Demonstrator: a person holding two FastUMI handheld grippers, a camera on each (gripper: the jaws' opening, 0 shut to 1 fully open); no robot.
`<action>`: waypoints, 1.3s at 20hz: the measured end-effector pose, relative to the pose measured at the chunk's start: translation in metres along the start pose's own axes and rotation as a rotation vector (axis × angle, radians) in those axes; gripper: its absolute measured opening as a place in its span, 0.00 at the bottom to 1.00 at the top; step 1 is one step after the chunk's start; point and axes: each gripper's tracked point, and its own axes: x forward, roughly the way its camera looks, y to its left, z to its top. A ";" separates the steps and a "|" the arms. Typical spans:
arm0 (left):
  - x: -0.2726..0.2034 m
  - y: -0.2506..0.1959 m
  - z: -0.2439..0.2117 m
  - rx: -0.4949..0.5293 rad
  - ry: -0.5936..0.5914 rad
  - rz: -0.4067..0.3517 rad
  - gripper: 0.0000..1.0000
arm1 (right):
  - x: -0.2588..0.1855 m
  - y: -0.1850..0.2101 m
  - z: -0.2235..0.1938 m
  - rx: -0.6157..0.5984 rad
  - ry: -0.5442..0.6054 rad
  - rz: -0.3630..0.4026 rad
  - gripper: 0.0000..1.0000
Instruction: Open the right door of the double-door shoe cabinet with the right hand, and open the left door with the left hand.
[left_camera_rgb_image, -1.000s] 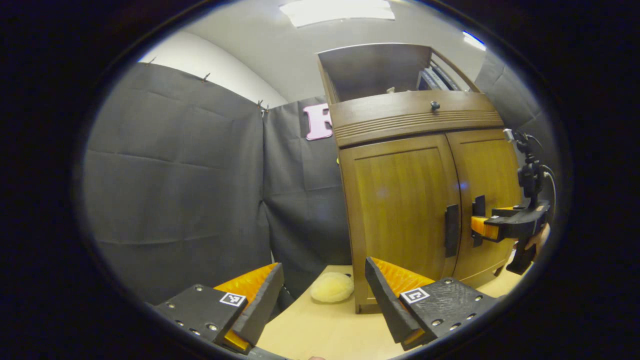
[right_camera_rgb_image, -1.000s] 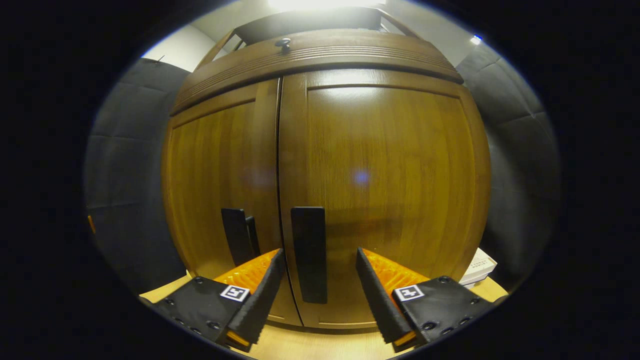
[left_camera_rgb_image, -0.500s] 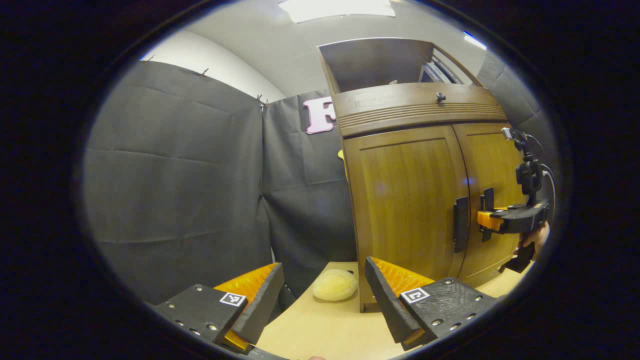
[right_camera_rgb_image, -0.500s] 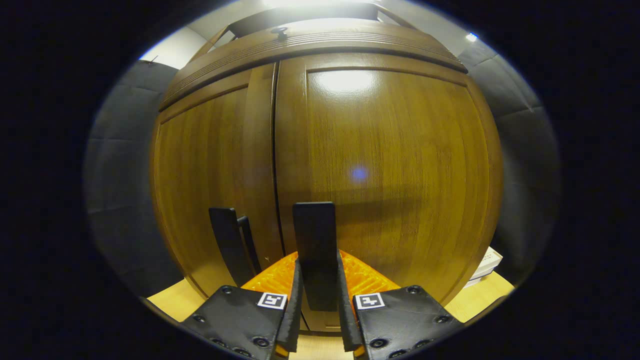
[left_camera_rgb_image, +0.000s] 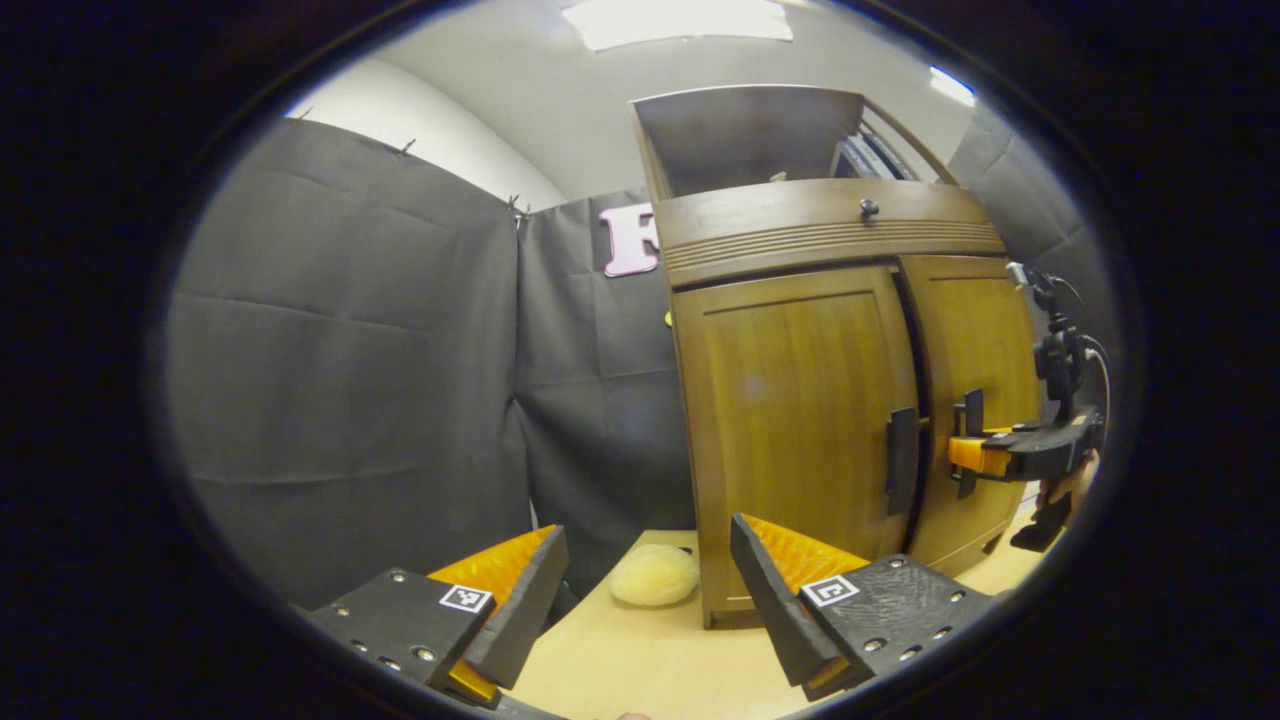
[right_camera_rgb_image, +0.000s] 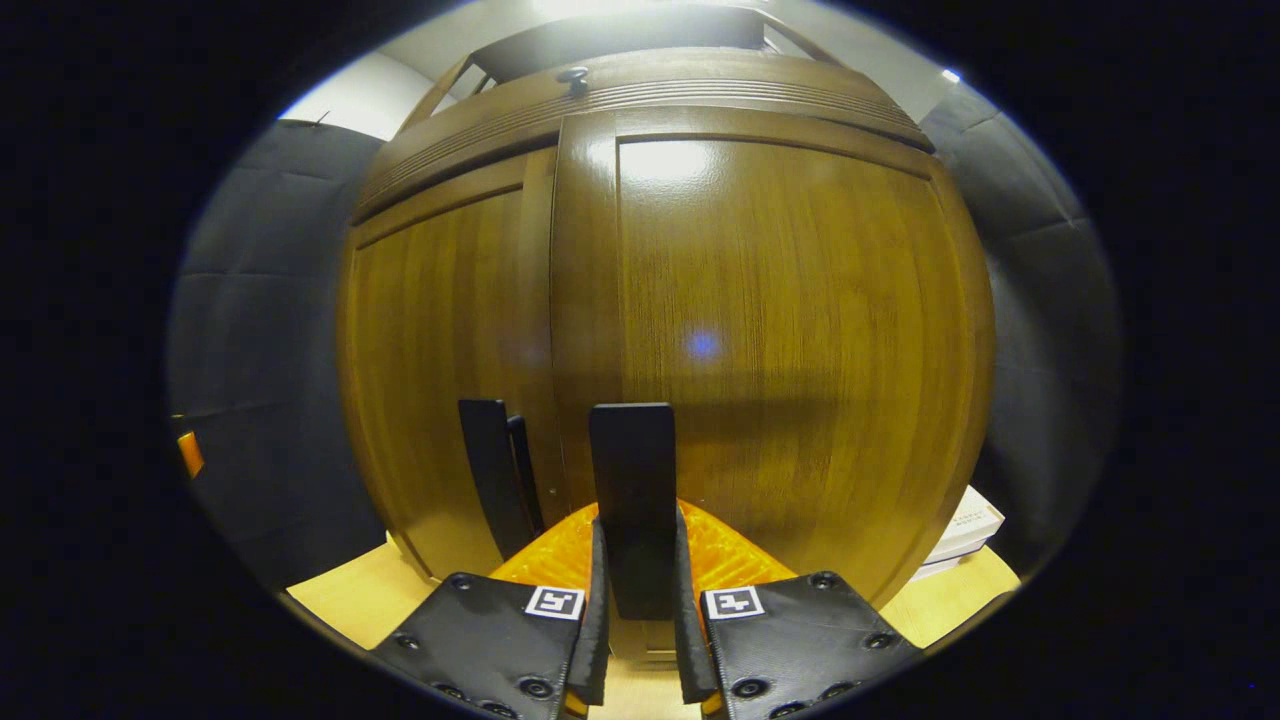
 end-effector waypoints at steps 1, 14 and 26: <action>-0.001 0.000 0.000 -0.001 -0.002 -0.006 1.00 | -0.008 -0.001 0.000 -0.001 -0.002 0.009 0.30; 0.002 -0.004 0.005 0.001 -0.045 -0.042 0.96 | -0.095 -0.025 -0.007 0.031 0.009 0.038 0.30; 0.010 -0.017 0.007 -0.017 -0.066 -0.106 1.00 | -0.159 -0.067 -0.015 0.034 0.028 0.024 0.30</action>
